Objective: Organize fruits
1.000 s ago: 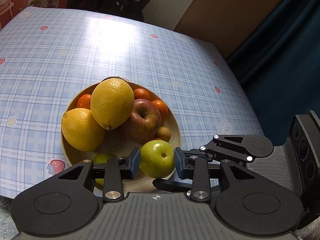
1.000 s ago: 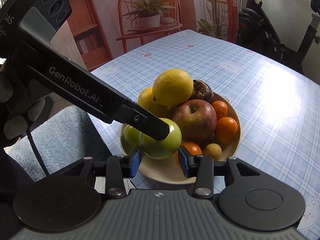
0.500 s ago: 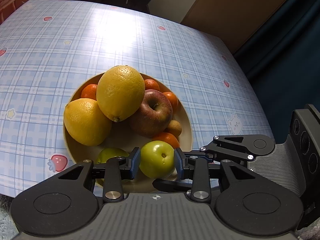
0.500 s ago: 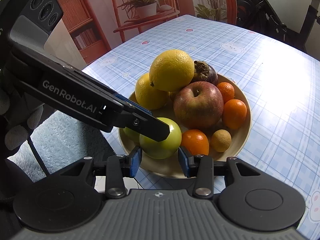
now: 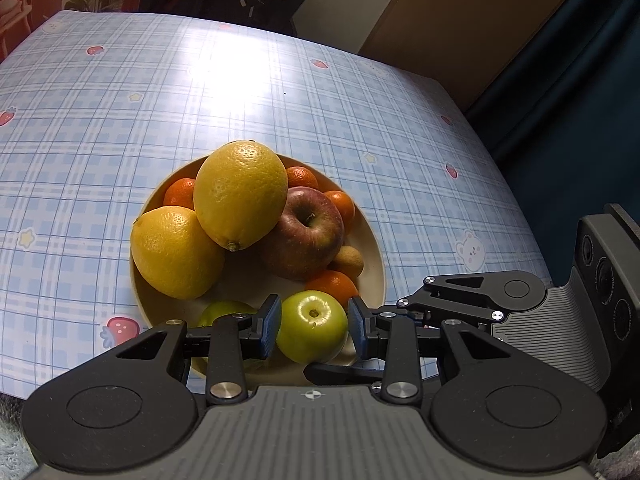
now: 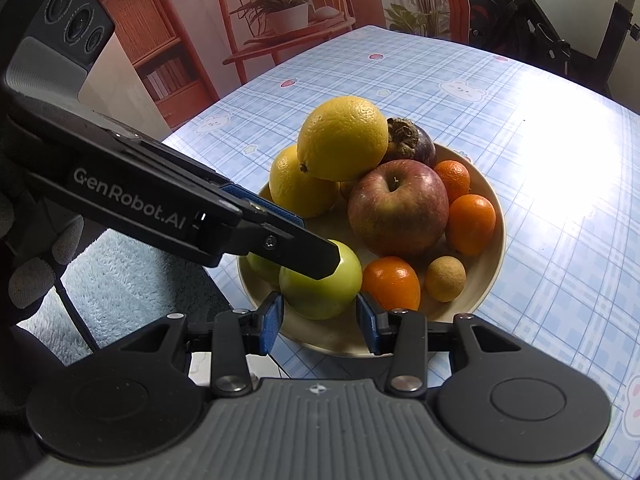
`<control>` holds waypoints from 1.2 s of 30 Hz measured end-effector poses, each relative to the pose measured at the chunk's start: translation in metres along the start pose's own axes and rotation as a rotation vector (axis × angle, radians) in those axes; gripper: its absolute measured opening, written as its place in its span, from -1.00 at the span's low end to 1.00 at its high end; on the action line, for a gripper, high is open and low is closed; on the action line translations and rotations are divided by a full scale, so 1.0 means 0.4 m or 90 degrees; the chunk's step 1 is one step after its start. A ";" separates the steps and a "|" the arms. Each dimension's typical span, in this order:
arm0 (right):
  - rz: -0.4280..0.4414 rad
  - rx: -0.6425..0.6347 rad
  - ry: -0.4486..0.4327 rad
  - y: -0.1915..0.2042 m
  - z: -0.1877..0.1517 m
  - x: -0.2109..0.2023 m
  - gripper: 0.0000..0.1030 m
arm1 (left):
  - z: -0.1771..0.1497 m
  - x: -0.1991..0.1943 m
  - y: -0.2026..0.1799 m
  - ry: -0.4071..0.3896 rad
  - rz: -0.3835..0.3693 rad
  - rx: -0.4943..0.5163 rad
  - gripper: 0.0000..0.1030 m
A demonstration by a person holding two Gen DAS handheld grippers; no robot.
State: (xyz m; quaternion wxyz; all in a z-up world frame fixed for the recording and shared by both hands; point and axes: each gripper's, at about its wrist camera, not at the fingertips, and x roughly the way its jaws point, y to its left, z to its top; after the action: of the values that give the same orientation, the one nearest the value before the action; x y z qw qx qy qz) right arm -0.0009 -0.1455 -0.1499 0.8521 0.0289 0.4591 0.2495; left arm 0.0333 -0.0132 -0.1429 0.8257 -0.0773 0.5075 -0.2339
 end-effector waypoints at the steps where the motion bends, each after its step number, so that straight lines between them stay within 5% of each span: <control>1: 0.000 0.001 0.000 0.000 0.000 0.000 -0.15 | 0.000 -0.005 -0.001 -0.006 0.004 0.002 -0.27; 8: -0.011 0.007 -0.011 0.006 -0.010 -0.017 -0.12 | -0.003 -0.055 0.001 -0.056 0.021 0.001 -0.22; 17: -0.046 0.035 -0.062 0.001 -0.015 -0.060 -0.10 | -0.012 -0.118 -0.007 -0.130 0.066 0.016 0.09; 22: -0.093 0.041 -0.115 0.007 -0.021 -0.098 0.27 | -0.018 -0.149 -0.007 -0.174 0.104 0.029 0.44; 28: -0.148 0.063 -0.192 0.019 -0.021 -0.154 0.72 | -0.017 -0.199 -0.014 -0.243 0.169 0.052 0.61; 36: -0.205 0.104 -0.309 0.040 0.008 -0.254 1.00 | -0.011 -0.277 -0.068 -0.336 0.241 0.097 0.81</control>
State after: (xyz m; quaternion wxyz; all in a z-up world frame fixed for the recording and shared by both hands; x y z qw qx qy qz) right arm -0.0509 -0.1769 -0.0654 0.9605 0.0828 0.2589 0.0592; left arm -0.0204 0.0150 -0.0464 0.9609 0.0228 0.2625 -0.0856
